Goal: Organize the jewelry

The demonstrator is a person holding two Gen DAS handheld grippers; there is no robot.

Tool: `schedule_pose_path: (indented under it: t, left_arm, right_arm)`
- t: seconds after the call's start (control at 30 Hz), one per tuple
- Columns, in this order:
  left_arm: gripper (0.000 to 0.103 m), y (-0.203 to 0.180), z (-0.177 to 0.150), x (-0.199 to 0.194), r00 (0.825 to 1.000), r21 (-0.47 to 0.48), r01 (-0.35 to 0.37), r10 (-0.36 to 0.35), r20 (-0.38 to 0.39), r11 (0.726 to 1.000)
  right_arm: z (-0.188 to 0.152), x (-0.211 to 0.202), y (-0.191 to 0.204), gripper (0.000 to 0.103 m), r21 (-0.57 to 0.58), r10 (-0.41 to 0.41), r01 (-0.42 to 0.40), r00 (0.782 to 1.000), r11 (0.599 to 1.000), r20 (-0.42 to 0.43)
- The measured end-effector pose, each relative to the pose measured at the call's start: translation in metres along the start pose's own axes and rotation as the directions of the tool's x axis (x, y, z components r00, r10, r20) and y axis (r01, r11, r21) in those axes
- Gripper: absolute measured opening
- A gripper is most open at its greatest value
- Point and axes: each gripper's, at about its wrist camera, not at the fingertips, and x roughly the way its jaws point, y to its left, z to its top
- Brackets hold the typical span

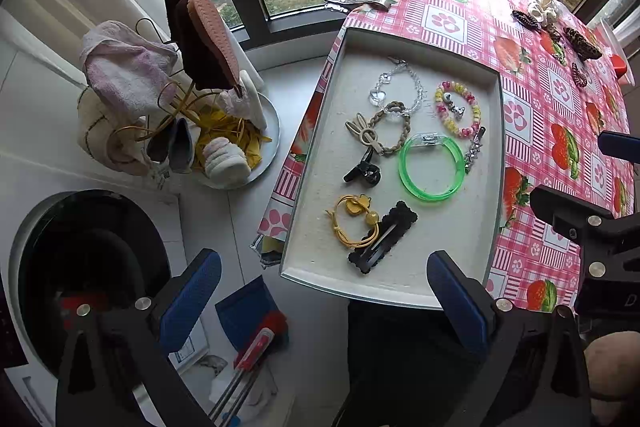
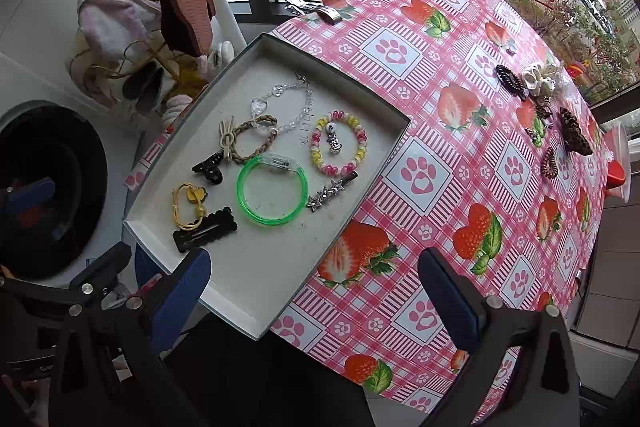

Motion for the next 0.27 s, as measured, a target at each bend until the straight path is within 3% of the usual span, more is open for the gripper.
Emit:
schedule_pose_path:
  t: [0.27]
  left_arm:
    - [0.103, 0.0010, 0.0015, -0.0001, 1.000, 0.002, 0.008, -0.008, 0.006, 1.000]
  right_arm:
    - [-0.0003, 0.0000, 0.0001, 0.103, -0.003, 0.000, 0.000, 1.000, 1.000, -0.001]
